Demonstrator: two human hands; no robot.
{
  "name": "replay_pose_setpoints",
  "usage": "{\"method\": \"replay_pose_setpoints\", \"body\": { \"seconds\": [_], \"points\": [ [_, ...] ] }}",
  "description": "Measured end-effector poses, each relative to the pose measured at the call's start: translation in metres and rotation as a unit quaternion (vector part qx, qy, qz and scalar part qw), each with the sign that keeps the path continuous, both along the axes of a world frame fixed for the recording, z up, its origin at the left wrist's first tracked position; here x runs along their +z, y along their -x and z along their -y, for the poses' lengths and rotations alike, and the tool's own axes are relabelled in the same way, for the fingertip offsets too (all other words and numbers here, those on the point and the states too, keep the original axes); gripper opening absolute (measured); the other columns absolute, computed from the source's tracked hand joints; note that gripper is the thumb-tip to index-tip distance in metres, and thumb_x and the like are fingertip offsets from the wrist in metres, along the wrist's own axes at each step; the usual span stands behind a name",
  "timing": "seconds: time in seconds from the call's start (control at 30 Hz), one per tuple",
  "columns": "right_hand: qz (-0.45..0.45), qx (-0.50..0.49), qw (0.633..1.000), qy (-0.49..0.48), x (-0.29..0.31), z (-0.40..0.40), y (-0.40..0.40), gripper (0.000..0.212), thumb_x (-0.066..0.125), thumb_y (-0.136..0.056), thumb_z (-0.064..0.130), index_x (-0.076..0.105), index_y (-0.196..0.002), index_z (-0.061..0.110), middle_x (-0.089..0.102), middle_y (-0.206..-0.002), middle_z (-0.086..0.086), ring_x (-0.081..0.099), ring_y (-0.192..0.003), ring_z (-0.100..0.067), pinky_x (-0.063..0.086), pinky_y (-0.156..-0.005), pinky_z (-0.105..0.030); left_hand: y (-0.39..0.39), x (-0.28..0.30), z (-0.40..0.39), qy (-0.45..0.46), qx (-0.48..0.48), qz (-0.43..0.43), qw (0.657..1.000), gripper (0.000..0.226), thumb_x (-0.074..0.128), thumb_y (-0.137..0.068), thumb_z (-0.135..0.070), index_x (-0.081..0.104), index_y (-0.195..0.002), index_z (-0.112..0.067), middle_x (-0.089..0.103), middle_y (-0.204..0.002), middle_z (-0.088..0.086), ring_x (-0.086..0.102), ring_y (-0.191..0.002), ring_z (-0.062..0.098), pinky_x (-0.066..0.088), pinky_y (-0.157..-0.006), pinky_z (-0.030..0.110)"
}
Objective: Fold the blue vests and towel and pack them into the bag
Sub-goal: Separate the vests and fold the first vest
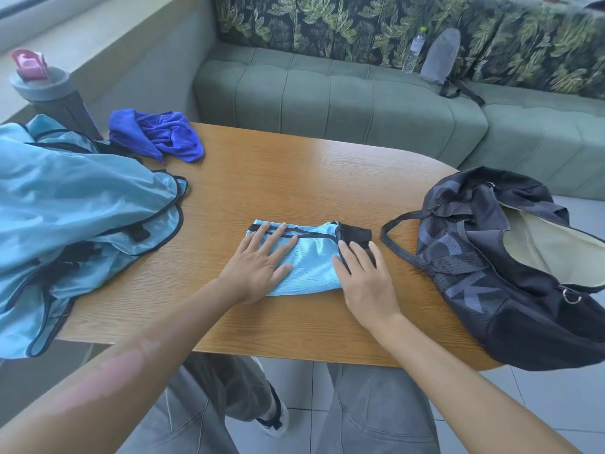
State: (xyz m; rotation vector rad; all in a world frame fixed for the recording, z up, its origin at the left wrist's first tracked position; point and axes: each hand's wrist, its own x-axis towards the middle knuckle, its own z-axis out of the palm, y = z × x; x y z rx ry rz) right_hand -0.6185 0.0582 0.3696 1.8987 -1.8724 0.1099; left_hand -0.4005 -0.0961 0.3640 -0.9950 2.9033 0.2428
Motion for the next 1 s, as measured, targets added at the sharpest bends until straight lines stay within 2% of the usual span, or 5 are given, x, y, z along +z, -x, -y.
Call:
{"method": "replay_pose_setpoints", "body": {
  "seconds": [0.23,0.4,0.6,0.77,1.0],
  "points": [
    [0.007,0.031,0.999,0.004,0.000,-0.003,0.029,0.030,0.057,-0.086,-0.003,0.074,-0.110,0.003,0.072,-0.119,-0.014,0.063,-0.117,-0.032,0.038,-0.112,-0.056,0.000,0.001,-0.001,0.009,-0.001,-0.002,1.000,0.070,-0.007,-0.096,-0.064,-0.011,-0.161,-0.038,-0.017,-0.170,-0.004,-0.022,-0.155,0.024,-0.001,-0.127,0.042],
    [0.198,-0.097,0.975,0.002,0.010,-0.024,0.023,0.065,0.059,-0.080,-0.009,0.051,-0.144,0.007,0.049,-0.150,-0.012,0.044,-0.139,-0.028,0.035,-0.116,-0.043,0.000,-0.001,-0.004,0.010,0.019,0.000,1.000,0.072,-0.008,-0.094,-0.064,-0.011,-0.161,-0.037,-0.015,-0.170,-0.003,-0.019,-0.156,0.026,0.000,-0.127,0.044],
    [0.638,-0.322,0.698,-0.045,0.043,-0.040,-0.003,0.027,0.051,-0.102,0.021,0.061,-0.125,0.010,0.076,-0.084,0.007,0.073,-0.077,-0.018,0.059,-0.074,-0.036,0.003,-0.006,-0.020,-0.013,0.108,-0.018,0.994,0.074,-0.007,-0.092,-0.066,-0.011,-0.161,-0.039,-0.015,-0.170,-0.003,-0.018,-0.155,0.028,-0.002,-0.126,0.047],
    [0.875,-0.287,0.370,-0.126,0.056,-0.021,-0.024,0.050,0.051,-0.105,0.042,0.062,-0.114,-0.006,0.076,-0.099,-0.020,0.076,-0.091,-0.031,0.061,-0.080,-0.035,0.007,-0.008,-0.041,-0.019,0.165,-0.027,0.986,0.070,0.003,-0.099,-0.061,-0.004,-0.163,-0.035,-0.014,-0.171,0.000,-0.018,-0.155,0.030,0.000,-0.126,0.049],
    [0.842,-0.324,0.417,-0.111,0.053,0.009,-0.010,0.025,0.066,-0.098,0.018,0.063,-0.117,0.002,0.078,-0.092,-0.014,0.077,-0.083,-0.026,0.062,-0.073,-0.034,0.010,-0.008,-0.074,-0.025,0.244,-0.053,0.968,0.071,0.002,-0.098,-0.057,0.000,-0.164,-0.030,-0.009,-0.171,0.006,-0.015,-0.155,0.037,-0.001,-0.126,0.052]
  ]
}}
